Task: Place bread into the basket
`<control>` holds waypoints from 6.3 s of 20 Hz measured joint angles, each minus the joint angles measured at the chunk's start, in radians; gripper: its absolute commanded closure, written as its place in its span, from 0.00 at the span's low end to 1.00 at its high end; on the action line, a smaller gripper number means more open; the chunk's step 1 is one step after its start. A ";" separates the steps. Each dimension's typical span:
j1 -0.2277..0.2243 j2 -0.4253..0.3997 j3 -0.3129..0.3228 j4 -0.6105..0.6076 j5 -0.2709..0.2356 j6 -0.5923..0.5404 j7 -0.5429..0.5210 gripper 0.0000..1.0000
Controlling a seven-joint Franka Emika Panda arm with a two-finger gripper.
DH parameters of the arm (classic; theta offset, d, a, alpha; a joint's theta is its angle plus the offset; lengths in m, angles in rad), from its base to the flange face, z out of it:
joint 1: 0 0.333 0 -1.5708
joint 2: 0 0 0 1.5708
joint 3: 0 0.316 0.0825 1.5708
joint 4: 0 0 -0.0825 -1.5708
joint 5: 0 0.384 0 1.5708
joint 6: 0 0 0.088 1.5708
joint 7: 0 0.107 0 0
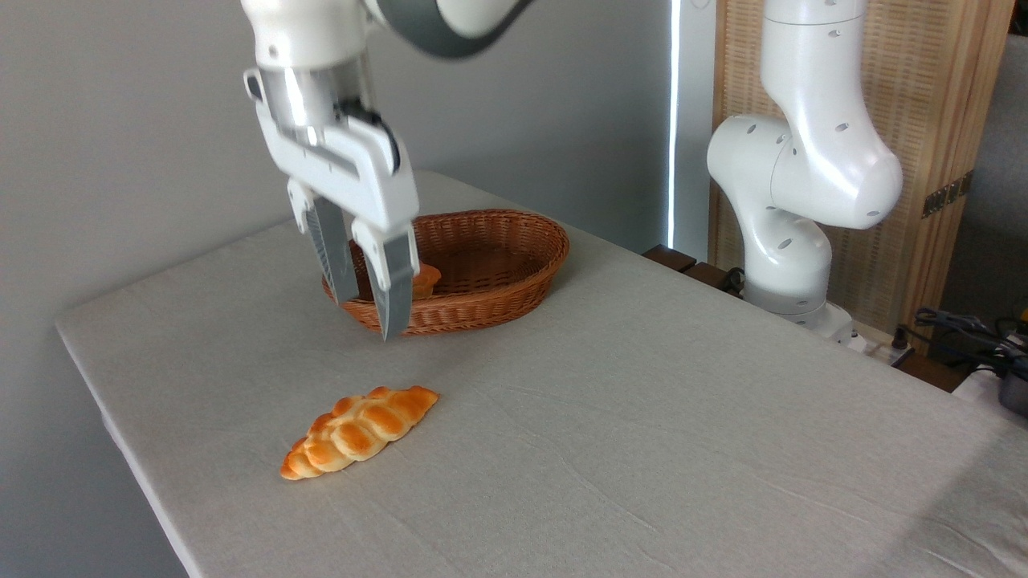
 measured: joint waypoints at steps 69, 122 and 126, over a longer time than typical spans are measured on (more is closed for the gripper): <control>-0.374 -0.140 0.004 -0.325 -0.116 -0.143 0.008 0.00; -0.079 -0.029 0.162 0.171 0.009 -0.263 0.098 0.00; -0.079 -0.029 0.162 0.171 0.009 -0.260 0.098 0.00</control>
